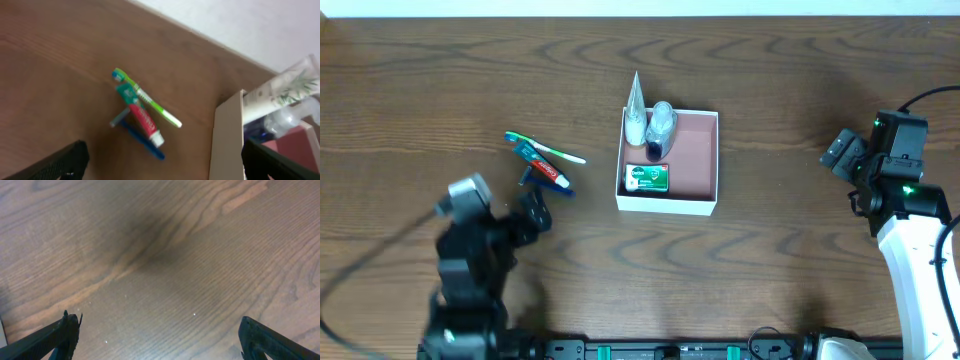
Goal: Pack container
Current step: 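Reach the left gripper to the Colgate toothpaste tube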
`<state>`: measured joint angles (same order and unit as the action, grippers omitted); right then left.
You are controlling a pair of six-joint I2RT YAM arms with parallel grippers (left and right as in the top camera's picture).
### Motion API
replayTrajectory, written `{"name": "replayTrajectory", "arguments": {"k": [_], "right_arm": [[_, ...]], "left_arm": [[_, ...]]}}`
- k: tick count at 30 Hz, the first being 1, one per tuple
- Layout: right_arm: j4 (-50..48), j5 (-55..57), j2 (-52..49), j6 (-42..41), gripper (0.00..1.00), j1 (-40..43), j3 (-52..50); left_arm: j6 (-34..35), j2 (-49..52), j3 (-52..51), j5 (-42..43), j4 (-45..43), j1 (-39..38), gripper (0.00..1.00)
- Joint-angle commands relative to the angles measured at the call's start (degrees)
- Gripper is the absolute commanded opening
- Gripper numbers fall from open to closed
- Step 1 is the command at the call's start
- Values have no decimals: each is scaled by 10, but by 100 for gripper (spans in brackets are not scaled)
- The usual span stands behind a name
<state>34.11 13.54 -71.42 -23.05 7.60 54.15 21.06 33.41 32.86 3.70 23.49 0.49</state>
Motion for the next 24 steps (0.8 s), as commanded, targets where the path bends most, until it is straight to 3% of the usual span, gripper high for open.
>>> {"name": "replayTrajectory", "arguments": {"k": [1,8,17,24], "right_arm": [[0,1,-1,-7,99,3,2],[0,1,-1,-7,99,3,2],[0,1,-1,-7,99,3,2],[0,1,-1,-7,99,3,2]], "left_arm": [[-6,132,126,9,60,5,98],[-49,389,331,53,186,5,98],[-44,554,341,124,189,5,98],[-4,625,341,123,168,4,98]]}}
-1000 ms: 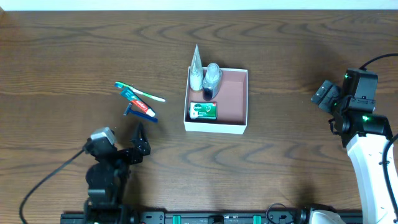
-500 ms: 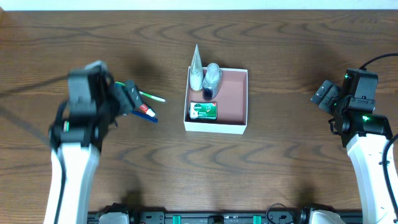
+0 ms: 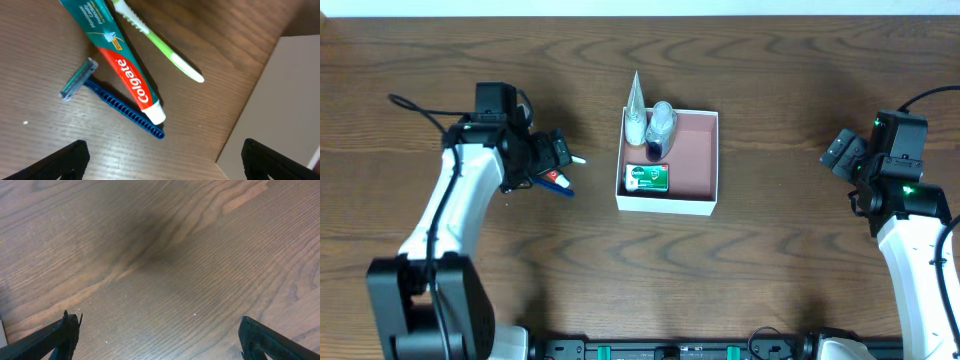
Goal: Pack container
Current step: 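Reach the left gripper to the Colgate toothpaste tube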
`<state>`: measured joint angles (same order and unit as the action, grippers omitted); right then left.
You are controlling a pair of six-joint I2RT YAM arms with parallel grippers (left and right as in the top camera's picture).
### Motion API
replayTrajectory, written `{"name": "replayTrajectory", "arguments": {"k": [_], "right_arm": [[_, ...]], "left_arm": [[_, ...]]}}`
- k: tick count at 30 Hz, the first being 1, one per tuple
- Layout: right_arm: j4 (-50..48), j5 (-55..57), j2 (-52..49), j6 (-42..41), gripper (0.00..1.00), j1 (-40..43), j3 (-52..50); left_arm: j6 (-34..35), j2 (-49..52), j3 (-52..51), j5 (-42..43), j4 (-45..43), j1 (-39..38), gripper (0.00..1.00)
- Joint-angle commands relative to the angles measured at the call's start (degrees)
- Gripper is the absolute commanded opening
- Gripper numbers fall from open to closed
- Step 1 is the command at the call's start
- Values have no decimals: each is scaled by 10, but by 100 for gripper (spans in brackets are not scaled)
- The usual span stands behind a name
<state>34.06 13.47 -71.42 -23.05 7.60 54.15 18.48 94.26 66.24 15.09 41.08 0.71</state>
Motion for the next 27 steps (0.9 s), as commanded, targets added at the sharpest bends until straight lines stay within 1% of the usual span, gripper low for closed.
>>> {"name": "replayTrajectory", "arguments": {"k": [1,10,11,17,21,22,27], "right_arm": [[1,2,-1,-7,99,3,2],[1,2,-1,-7,99,3,2],[1,2,-1,-7,99,3,2],[1,2,-1,-7,99,3,2],[1,2,-1,-7,99,3,2],[1,2,-1,-7,99,3,2],[1,2,-1,-7,99,3,2]], "left_arm": [[28,24,7,9,-14,2,98],[63,87,7,3,-63,-1,100],[63,93,7,2,-67,-2,97],[96,117,7,-45,-70,-17,91],[99,129,7,-65,-76,-27,87],[99,130,7,-70,-78,-29,84],[102,130,7,-86,-89,-34,76]]}}
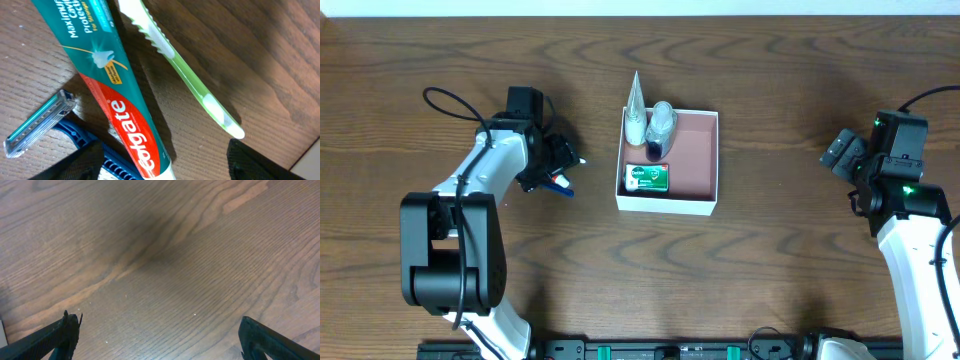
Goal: Pack container
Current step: 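Reach the left gripper to the Colgate toothpaste tube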
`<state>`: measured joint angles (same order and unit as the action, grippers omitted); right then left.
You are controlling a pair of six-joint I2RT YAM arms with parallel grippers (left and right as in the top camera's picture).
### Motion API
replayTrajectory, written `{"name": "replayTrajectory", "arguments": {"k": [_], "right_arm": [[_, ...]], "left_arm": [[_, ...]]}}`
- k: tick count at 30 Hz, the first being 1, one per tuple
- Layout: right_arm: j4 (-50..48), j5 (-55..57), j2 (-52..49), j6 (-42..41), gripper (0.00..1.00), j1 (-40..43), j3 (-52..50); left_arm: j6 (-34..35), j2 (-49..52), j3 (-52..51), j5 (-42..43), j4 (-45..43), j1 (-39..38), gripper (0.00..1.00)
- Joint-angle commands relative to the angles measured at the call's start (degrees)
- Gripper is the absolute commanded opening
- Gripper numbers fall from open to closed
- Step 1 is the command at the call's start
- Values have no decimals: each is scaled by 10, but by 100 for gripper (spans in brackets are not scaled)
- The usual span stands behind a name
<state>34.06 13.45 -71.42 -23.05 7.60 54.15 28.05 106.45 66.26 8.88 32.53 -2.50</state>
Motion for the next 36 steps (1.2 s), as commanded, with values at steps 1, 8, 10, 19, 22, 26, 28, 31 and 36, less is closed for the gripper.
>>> {"name": "replayTrajectory", "arguments": {"k": [1,8,10,19,22,26,28,31,36], "right_arm": [[1,2,-1,-7,99,3,2],[1,2,-1,-7,99,3,2],[1,2,-1,-7,99,3,2],[1,2,-1,-7,99,3,2],[1,2,-1,-7,99,3,2],[1,2,-1,-7,99,3,2],[1,2,-1,-7,99,3,2],[1,2,-1,-7,99,3,2],[1,2,-1,-7,99,3,2]], "left_arm": [[9,8,7,-26,-4,-2,75],[27,8,7,-54,-6,-2,75],[27,9,7,-63,-6,-2,74],[27,10,6,-70,-24,-2,62],[27,10,5,-70,-25,-2,61],[27,10,-2,-71,-30,-2,61],[27,10,-9,-71,-36,-2,61],[27,10,-22,-70,-50,-2,61],[27,10,-26,-70,-53,-2,56]]}}
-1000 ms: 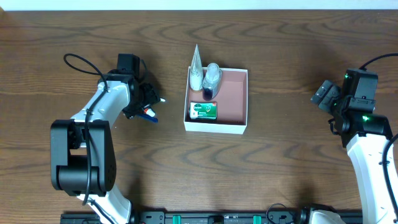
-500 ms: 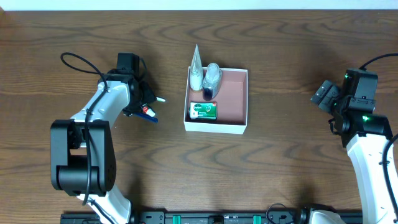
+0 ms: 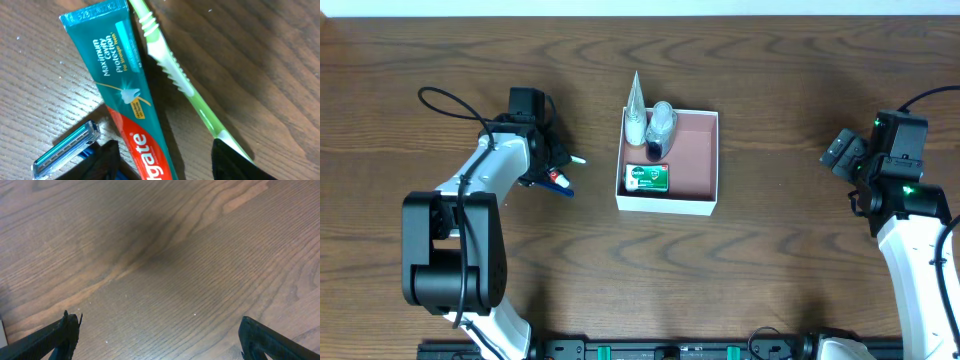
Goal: Pack container
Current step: 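Reach the left gripper to the Colgate toothpaste tube, then grasp the Colgate toothpaste tube with the left gripper and lift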
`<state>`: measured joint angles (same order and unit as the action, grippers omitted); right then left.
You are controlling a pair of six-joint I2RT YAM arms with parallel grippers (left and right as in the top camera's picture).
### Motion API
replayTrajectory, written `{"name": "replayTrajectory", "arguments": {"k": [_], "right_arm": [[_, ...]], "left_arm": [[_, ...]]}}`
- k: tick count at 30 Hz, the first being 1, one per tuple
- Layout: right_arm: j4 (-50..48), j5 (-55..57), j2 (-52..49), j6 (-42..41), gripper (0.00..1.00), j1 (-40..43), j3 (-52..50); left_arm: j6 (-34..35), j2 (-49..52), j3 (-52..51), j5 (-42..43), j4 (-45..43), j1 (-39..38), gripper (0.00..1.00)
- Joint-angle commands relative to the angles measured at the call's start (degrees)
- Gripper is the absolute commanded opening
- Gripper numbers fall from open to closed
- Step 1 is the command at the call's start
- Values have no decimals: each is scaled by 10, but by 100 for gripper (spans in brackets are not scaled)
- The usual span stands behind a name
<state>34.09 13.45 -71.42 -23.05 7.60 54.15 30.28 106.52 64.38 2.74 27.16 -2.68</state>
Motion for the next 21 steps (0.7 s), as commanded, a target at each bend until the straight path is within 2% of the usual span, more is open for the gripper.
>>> {"name": "replayTrajectory", "arguments": {"k": [1,11,14,21], "right_arm": [[0,2,-1,-7,99,3,2],[0,2,-1,-7,99,3,2],[0,2,-1,-7,99,3,2],[0,2,-1,-7,99,3,2]], "left_arm": [[5,10,-7,-9,1,0,56],[5,16,-22,-11,-1,0,55],[5,30,-23,-18,0,0,51],[16,71,-23,-19,-1,0,51]]}}
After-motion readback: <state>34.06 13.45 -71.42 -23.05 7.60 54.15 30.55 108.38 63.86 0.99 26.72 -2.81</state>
